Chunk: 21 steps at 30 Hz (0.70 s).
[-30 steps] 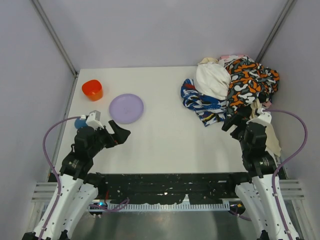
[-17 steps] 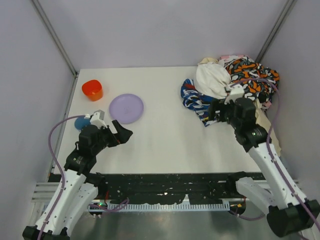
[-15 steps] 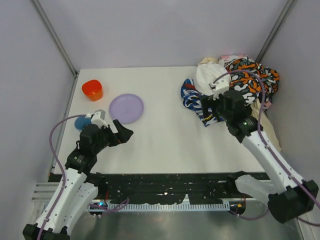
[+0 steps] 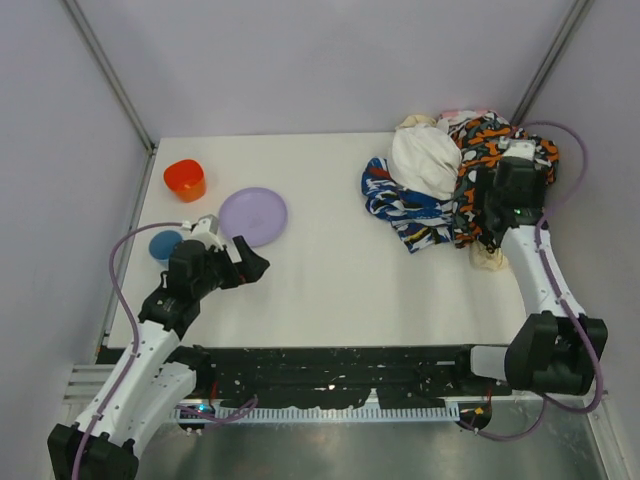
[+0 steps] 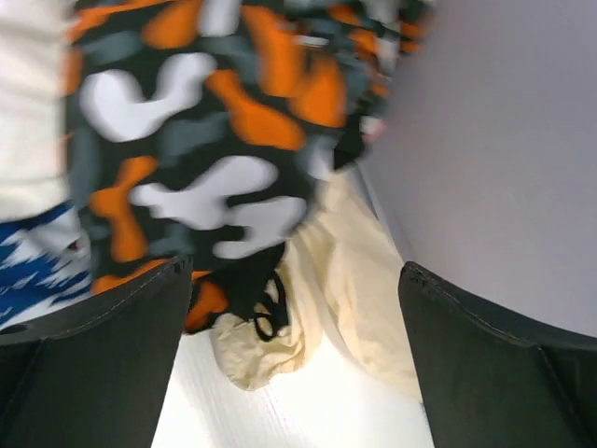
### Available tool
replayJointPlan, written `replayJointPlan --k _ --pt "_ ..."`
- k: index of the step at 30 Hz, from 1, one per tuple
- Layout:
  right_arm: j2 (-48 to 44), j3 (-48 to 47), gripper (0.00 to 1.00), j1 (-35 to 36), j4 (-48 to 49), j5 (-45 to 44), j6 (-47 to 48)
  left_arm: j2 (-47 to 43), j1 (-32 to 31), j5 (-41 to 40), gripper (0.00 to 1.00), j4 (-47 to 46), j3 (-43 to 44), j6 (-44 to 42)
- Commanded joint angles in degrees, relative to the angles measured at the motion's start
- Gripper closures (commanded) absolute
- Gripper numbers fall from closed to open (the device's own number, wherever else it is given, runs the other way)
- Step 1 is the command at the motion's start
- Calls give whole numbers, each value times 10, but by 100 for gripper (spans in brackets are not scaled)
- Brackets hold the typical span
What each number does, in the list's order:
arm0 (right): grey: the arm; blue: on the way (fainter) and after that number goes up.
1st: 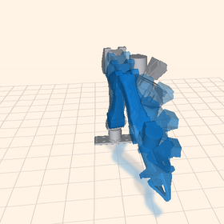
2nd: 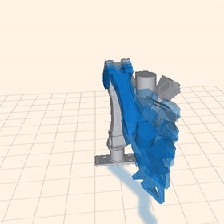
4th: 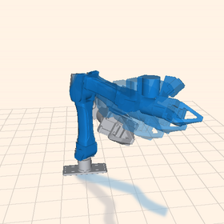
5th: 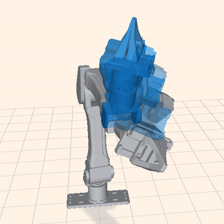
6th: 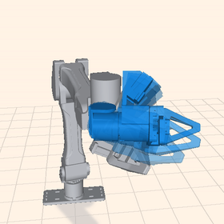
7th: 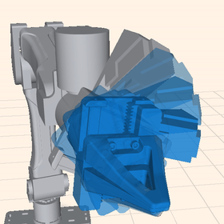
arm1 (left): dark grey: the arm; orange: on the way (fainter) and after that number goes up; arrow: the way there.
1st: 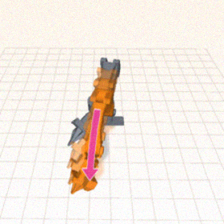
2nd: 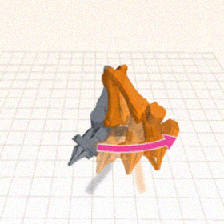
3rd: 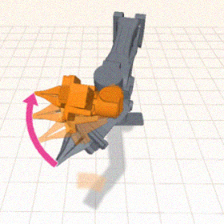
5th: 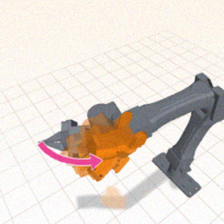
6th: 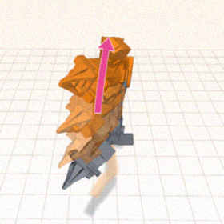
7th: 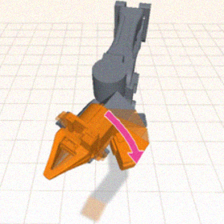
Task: Pick out a specific cloth from the pile
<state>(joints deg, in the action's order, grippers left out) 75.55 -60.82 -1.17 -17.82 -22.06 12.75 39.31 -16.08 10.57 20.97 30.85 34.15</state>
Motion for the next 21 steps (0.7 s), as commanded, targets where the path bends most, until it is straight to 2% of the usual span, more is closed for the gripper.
replayJointPlan --k 1,3,5,6,8,10,12,15,17,18,19,20,21 --pt "-65 50 5 -99 37 -36 -238 9 -1 7 0 -39 9 -17" --pt "-66 98 5 -155 46 13 -307 9 -1 3 0 -38 8 -17" --pt "-52 128 5 -211 68 105 -368 9 -2 2 0 -38 6 -17" --pt "-45 139 5 -239 88 182 -389 9 -2 2 0 -39 5 -17" --pt "-16 160 3 -249 152 261 -410 9 -1 2 0 -40 5 -18" --pt "29 157 0 -249 203 303 -427 8 0 2 0 -40 4 -17" --pt "74 140 5 -248 214 349 -446 7 -1 3 0 -40 3 -15" --pt "124 120 7 -248 258 398 -475 4 -1 3 0 -40 1 -14" --pt "158 105 10 -243 285 403 -477 3 -1 8 0 -42 0 -13" --pt "181 92 14 -241 288 403 -474 2 -1 9 0 -42 -1 -12" --pt "193 81 26 -239 273 409 -465 2 -1 10 0 -41 0 -10" --pt "209 61 32 -239 266 424 -463 2 -1 12 0 -39 0 -9" --pt "217 55 45 -238 270 465 -459 1 0 11 0 -38 0 -9"
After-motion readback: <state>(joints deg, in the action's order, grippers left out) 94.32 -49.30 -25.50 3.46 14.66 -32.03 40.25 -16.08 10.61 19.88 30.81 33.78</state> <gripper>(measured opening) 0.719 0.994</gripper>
